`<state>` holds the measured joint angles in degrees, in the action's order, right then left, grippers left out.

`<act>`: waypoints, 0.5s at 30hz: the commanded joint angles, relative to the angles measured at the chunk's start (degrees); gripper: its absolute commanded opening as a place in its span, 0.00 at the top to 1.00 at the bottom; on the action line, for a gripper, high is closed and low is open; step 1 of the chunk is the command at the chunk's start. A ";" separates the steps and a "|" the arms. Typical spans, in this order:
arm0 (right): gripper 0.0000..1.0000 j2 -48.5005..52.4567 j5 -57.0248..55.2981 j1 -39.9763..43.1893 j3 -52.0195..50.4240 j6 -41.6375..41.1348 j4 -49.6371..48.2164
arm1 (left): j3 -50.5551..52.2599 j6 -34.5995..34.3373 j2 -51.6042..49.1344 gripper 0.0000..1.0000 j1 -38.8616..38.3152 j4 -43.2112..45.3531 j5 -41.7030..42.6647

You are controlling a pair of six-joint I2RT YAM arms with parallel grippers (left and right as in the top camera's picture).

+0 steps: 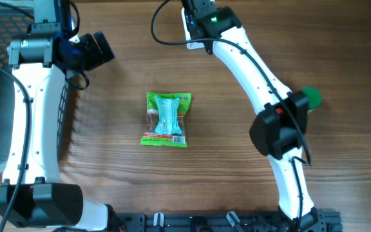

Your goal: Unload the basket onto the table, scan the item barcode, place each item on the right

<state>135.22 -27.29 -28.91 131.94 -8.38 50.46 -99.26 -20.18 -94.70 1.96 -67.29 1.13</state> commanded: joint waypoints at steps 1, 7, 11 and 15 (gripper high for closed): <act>0.96 3.65 -3.15 0.13 0.74 1.84 -3.17 | 0.15 0.90 -0.02 0.00 0.15 0.15 -0.37; 0.96 5.62 -3.15 -0.02 0.70 3.93 -7.17 | 0.13 0.90 -0.02 0.00 0.15 0.15 -0.35; 0.96 6.75 -3.13 -0.02 0.70 3.67 -8.74 | 0.15 0.92 -0.02 0.00 0.15 0.15 -0.37; 0.96 7.30 -2.71 0.07 0.70 2.99 -9.38 | 0.15 0.92 -0.02 0.00 0.15 0.15 -0.35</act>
<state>140.42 -28.84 -28.84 131.94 -5.26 41.15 -99.26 -20.18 -94.72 1.96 -67.26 1.15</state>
